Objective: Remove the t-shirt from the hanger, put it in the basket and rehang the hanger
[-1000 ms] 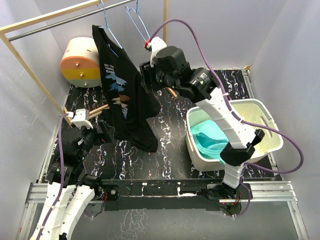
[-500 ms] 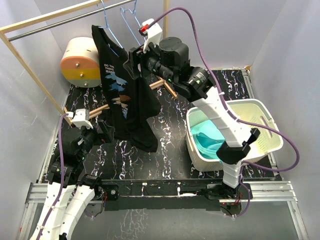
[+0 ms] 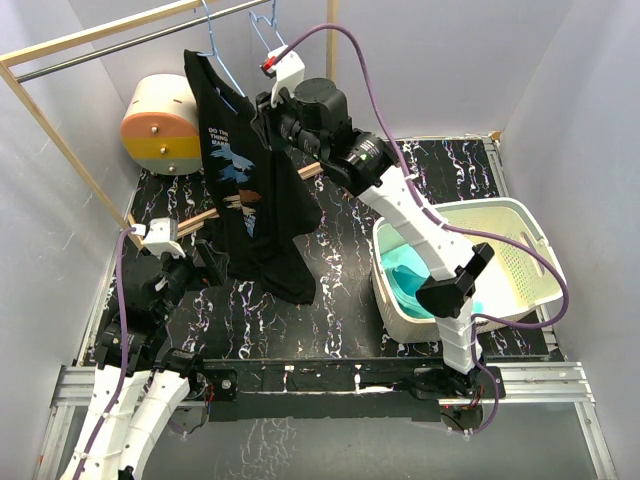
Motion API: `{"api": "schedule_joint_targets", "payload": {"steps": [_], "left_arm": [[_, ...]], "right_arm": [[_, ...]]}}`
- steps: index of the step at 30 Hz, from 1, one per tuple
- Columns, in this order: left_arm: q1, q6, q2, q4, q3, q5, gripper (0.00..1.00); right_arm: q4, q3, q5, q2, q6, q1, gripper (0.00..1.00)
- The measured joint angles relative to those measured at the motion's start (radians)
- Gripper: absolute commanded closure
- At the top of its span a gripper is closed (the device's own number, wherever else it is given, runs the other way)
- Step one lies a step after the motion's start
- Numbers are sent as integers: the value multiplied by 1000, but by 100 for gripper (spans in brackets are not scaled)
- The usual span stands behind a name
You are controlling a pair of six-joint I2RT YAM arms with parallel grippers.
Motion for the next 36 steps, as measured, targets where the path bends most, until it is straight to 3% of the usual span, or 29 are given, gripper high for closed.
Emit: {"api": "schedule_joint_targets", "payload": {"steps": [8,36], "left_arm": [[0,-1,-4,0,0,0,11],[0,-1,-24,0,0,-9,10]], "right_arm": [[51,-30,7,-6,10,-27,92],[504,-325,-45,-208,119,-61,92]]}}
